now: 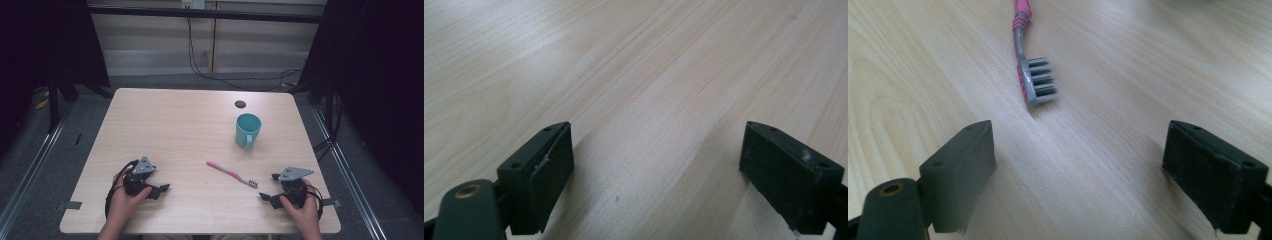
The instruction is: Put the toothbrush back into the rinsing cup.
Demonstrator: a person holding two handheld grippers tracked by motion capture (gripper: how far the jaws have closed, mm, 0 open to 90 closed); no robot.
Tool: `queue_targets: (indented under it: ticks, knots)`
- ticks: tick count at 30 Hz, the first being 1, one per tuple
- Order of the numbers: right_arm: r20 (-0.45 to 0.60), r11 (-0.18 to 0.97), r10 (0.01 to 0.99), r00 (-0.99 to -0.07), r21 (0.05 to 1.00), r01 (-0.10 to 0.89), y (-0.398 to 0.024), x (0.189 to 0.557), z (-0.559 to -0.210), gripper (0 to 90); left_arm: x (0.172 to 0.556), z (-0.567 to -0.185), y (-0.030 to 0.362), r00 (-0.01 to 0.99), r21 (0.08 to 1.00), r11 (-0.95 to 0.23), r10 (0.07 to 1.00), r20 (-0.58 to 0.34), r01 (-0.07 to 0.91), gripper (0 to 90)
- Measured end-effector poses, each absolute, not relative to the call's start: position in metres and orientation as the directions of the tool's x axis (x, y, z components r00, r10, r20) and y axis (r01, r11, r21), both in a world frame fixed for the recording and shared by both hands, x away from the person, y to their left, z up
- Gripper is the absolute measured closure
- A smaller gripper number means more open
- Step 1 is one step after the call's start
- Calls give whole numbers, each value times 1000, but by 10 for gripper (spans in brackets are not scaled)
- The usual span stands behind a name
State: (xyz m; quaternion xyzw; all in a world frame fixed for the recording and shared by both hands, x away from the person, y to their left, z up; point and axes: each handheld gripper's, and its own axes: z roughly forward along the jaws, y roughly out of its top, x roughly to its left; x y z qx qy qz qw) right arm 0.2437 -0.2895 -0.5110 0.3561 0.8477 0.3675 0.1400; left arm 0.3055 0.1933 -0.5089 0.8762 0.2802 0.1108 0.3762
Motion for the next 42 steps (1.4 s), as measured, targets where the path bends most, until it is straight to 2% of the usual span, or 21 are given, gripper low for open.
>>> queue_targets:
  ticks: [22,30,35,42]
  knots:
    - [28,456,731,-682,723,518,-287,242,-511,133,305,-509,193,818,721,-561,575,-15,408,139]
    - [30,458,750,-661,697,551,-284,245,-506,182,305,-509,193,818,720,-560,575,-20,411,139]
    - [47,469,732,-680,690,552,-280,246,-504,227,306,-509,193,818,720,-561,575,-15,408,139]
    - [40,498,711,-702,676,543,-272,247,-496,239,305,-509,193,813,724,-552,582,-21,414,139]
